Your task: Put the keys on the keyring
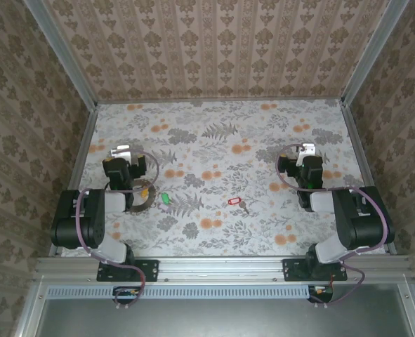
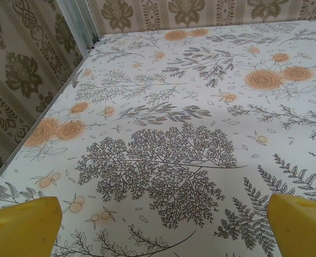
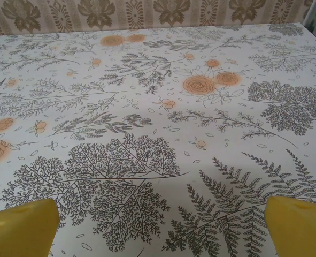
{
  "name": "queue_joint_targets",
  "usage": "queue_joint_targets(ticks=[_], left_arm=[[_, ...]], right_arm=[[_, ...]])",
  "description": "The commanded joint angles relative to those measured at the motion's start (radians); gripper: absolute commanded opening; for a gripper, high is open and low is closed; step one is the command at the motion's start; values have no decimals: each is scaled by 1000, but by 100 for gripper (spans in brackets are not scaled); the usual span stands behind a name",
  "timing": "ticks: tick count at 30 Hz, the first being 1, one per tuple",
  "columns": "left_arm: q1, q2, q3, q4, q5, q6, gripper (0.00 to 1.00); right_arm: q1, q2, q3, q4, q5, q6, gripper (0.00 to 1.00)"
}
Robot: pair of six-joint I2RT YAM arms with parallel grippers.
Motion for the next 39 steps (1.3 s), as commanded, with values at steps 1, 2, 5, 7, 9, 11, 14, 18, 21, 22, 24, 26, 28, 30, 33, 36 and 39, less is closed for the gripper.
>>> queue_joint_targets(ticks=[1, 2, 5, 7, 9, 11, 14, 18, 21, 22, 24, 26, 28, 30, 33, 36, 39], left_arm=[[-5, 3, -10, 19, -14, 0, 100], [-5, 1, -10, 18, -13, 0, 100], [-7, 2, -11, 19, -13, 0, 100], [-6, 2, -10, 19, -14, 0, 100], [-6, 2, -10, 19, -13, 0, 100], [-6, 2, -11, 19, -14, -1, 100], [-5, 3, -10, 19, -13, 0, 100], [-5, 3, -10, 19, -14, 0, 100], [-5, 2, -11, 19, -14, 0, 100], [-4, 2, -10, 19, -13, 0, 100], [-4, 1, -9, 18, -13, 0, 100], [-4, 1, -9, 18, -11, -1, 100], [-4, 1, -9, 19, -12, -1, 100], [-7, -3, -7, 26, -18, 8, 100], [-66, -125, 116, -300, -107, 31, 100], [-141, -231, 257, -628, -214, -46, 100], [-175, -289, 393, -959, -243, -270, 100]], right_arm=[[-5, 6, 5, 36, -9, 3, 100], [-4, 6, 5, 35, -10, 3, 100], [-4, 6, 5, 35, -10, 3, 100], [-6, 9, 10, 27, -10, 2, 100], [-6, 8, 10, 28, -10, 2, 100], [-5, 9, 10, 27, -8, 3, 100], [-5, 9, 10, 27, -10, 3, 100], [-6, 10, 11, 25, -8, 3, 100], [-5, 10, 11, 24, -8, 3, 100], [-6, 10, 13, 24, -8, 2, 100], [-6, 10, 12, 23, -8, 4, 100], [-5, 10, 13, 23, -7, 3, 100], [2, 5, 9, 28, 30, 8, 100], [17, -8, -4, 41, 128, 28, 100], [45, -39, -37, 83, 162, 1, 100], [164, -176, 39, -154, 341, -70, 100], [194, -278, 109, -308, 325, -30, 100]])
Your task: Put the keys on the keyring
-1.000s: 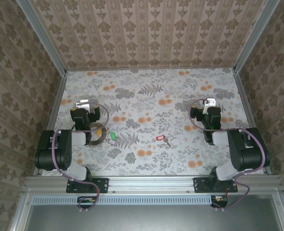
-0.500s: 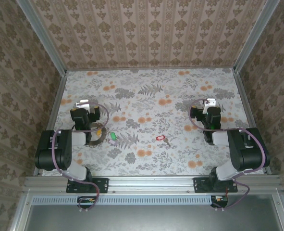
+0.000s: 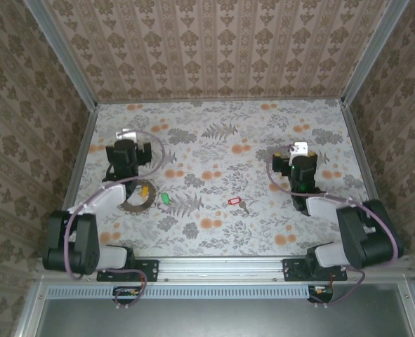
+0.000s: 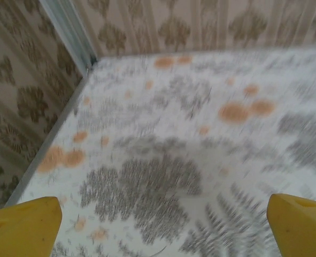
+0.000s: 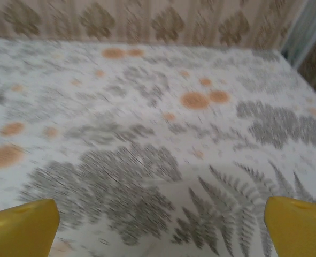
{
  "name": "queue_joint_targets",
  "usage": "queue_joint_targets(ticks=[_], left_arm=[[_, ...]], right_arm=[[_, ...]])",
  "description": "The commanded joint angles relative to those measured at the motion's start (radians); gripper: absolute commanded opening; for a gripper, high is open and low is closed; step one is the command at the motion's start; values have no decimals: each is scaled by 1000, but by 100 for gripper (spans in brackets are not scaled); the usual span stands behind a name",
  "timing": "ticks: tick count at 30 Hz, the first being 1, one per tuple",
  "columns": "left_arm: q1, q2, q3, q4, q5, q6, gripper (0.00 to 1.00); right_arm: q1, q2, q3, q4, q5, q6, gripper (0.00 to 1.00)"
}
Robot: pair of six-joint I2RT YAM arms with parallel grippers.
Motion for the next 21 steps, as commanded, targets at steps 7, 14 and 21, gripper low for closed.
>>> queue_joint_targets(ticks=[7, 14, 21], left_arm=[[101, -137, 110, -716, 283, -445, 100], [129, -145, 37, -763, 443, -496, 100], [93, -44, -23, -668, 524, -543, 100]], right_arm=[[41, -174, 273, -610, -103, 206, 100], [80, -65, 392, -767, -308, 205, 100], [86, -54, 432, -770, -347, 199, 100]])
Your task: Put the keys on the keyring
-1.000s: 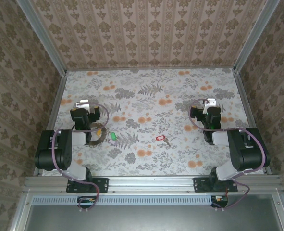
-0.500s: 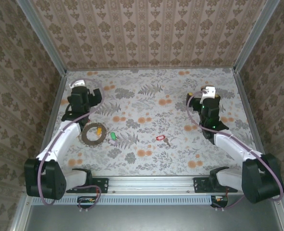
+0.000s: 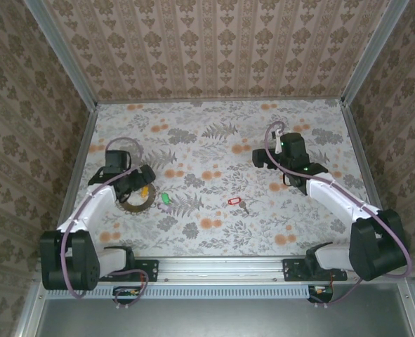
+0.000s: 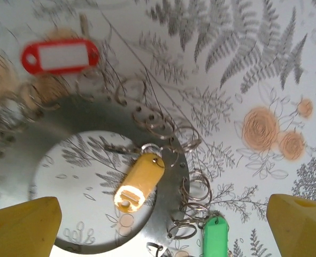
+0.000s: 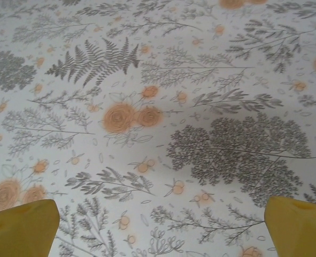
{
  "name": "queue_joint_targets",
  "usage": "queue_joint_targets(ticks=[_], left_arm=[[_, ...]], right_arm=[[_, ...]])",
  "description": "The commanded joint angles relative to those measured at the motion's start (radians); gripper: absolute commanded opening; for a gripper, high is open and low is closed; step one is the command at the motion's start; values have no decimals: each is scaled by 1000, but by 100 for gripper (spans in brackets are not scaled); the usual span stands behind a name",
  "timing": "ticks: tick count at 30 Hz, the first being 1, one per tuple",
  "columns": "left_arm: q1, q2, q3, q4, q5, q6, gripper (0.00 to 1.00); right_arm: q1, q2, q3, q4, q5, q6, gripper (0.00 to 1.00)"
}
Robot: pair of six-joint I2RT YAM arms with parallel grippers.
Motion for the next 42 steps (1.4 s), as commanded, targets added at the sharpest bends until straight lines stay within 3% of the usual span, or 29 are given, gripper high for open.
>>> queue_joint_targets(ticks=[1, 22, 34, 38, 42], left_arm=[[-39, 47, -28, 47, 70, -62, 100], [-359, 293, 48, 233, 89, -194, 100], [-618, 433, 189, 360, 167, -304, 100], [-638, 417, 196, 371, 193, -293, 100], [-596, 319, 213, 316, 250, -215, 94]], right_arm=[[1, -23, 53, -38, -36, 2, 100], [-31, -135, 45, -67, -24, -9, 100], [-69, -175, -49, -98, -60, 27, 100], [-70, -172, -60, -112, -102, 33, 99], [-62, -138, -61, -127, -177, 42, 92]])
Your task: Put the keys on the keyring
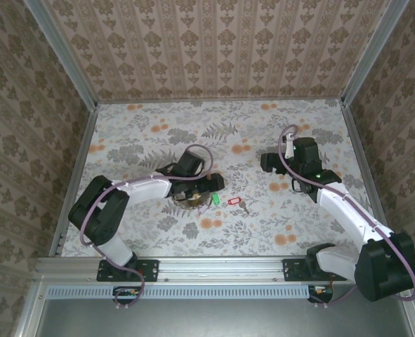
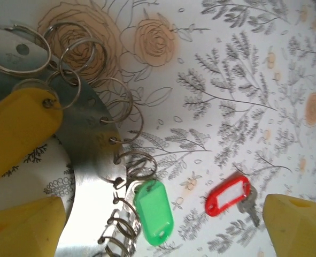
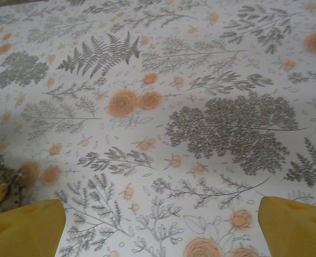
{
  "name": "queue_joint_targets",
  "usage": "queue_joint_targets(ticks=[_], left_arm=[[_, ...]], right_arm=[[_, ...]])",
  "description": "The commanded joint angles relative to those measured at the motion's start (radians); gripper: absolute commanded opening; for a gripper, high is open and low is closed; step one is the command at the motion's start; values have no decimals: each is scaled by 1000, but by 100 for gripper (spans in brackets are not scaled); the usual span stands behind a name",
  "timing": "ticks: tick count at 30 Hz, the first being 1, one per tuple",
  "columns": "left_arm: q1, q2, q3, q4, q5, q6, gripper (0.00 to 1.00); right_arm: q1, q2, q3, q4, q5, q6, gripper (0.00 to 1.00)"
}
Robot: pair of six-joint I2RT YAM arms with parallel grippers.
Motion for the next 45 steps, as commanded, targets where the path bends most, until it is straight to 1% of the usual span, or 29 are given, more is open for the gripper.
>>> queue_joint_targets(ticks=[1, 3, 5, 8, 9, 11, 15, 19, 22, 25, 31, 35, 39, 45], left_arm=[[47, -118, 41, -39, 82, 66, 94], [89, -190, 33, -95, 92, 102, 93], [154, -266, -3, -141, 95, 121, 87], [288, -401, -83, -182, 104, 135, 78], [323, -434, -102, -198, 100, 145, 75], [355, -479, -118, -225, 87, 165, 71], [375, -501, -163, -181, 92, 168, 68], [382, -457, -178, -135, 123, 184, 64], [392, -443, -180, -125, 138, 198, 63], [411, -453, -187, -126, 151, 205, 62], [434, -469, -198, -124, 162, 215, 63], [435, -438, -188, -111, 177, 215, 62], [435, -418, -181, -96, 188, 209, 62], [434, -421, -181, -97, 187, 207, 62]], right_arm=[[16, 28, -7, -27, -87, 22, 91], [53, 66, 3, -22, -106, 19, 88], [100, 119, 30, -18, -121, 12, 85], [174, 231, 93, -6, -143, 9, 80], [197, 295, 117, -1, -147, 10, 78], [235, 364, 157, 13, -150, 14, 72], [307, 480, 228, 24, -184, 18, 63], [376, 585, 313, -11, -220, -37, 59], [390, 661, 378, -49, -272, -72, 55], [400, 715, 429, -99, -296, -90, 53], [427, 731, 407, -115, -297, -98, 47], [433, 743, 394, -120, -273, -100, 43], [437, 745, 386, -107, -279, -96, 38], [437, 762, 385, -110, -257, -107, 36]])
